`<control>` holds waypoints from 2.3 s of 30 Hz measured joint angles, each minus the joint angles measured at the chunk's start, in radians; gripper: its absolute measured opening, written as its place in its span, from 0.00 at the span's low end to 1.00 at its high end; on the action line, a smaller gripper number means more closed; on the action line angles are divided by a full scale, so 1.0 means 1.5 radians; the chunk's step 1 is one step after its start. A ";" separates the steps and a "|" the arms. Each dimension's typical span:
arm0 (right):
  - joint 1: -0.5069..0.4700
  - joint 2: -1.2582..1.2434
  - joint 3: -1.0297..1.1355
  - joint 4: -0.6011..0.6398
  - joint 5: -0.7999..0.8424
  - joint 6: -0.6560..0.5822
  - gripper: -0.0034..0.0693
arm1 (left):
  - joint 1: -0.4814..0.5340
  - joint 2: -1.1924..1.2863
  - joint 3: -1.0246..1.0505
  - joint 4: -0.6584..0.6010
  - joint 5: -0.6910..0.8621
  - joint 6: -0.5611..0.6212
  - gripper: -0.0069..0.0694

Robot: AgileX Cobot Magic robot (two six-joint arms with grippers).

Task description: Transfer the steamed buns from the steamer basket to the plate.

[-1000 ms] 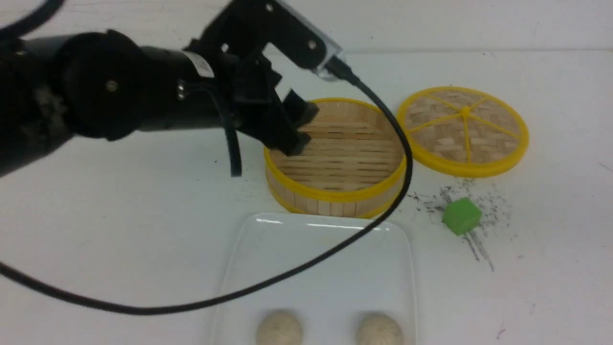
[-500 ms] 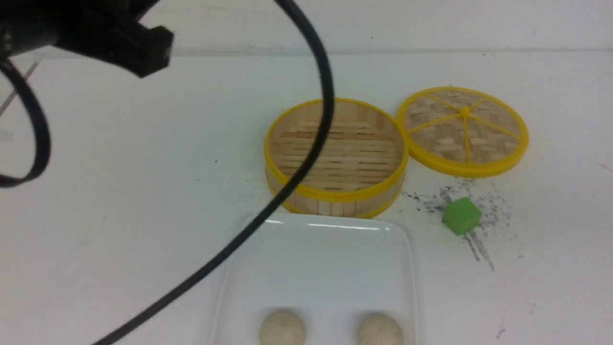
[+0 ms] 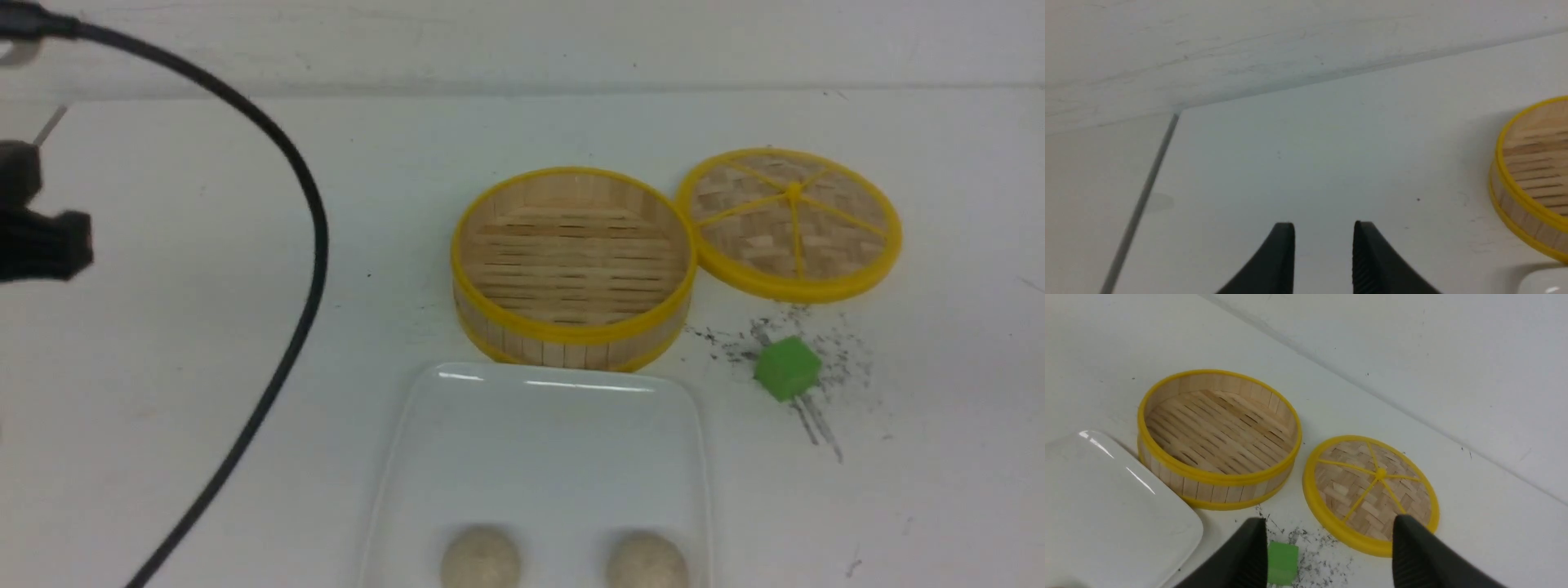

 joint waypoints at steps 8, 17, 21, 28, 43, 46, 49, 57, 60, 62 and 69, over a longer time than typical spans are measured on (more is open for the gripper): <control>0.000 0.000 0.000 0.002 0.015 0.000 0.62 | 0.000 0.001 0.162 -0.020 -0.162 -0.044 0.40; 0.000 0.000 0.000 0.021 0.040 0.000 0.62 | 0.000 -0.086 0.231 -0.002 -0.186 -0.062 0.40; 0.000 0.000 0.000 0.029 0.040 0.000 0.62 | 0.000 -0.182 0.249 -0.001 -0.159 -0.110 0.40; 0.000 0.000 0.000 0.029 0.039 0.000 0.62 | 0.000 -0.341 0.266 -0.002 -0.058 -0.182 0.40; 0.000 0.000 0.000 0.029 0.042 0.000 0.62 | 0.000 -0.441 0.415 -0.007 -0.067 -0.231 0.40; 0.000 0.000 0.000 0.029 0.044 -0.004 0.62 | 0.000 -0.441 0.422 0.008 -0.067 -0.235 0.40; 0.000 -0.003 0.000 0.029 0.044 -0.032 0.62 | 0.000 -0.441 0.422 0.024 -0.078 -0.236 0.40; 0.000 -0.113 -0.029 0.049 0.047 -0.040 0.58 | 0.000 -0.441 0.422 0.028 -0.084 -0.238 0.40; 0.000 -0.187 -0.047 0.029 0.061 -0.035 0.51 | 0.000 -0.441 0.422 0.030 -0.084 -0.238 0.40; 0.000 -0.224 -0.049 0.006 0.091 -0.015 0.46 | 0.000 -0.441 0.422 0.030 -0.084 -0.238 0.40; 0.000 -0.358 -0.049 -0.098 0.325 0.197 0.39 | 0.000 -0.441 0.422 0.032 -0.084 -0.238 0.40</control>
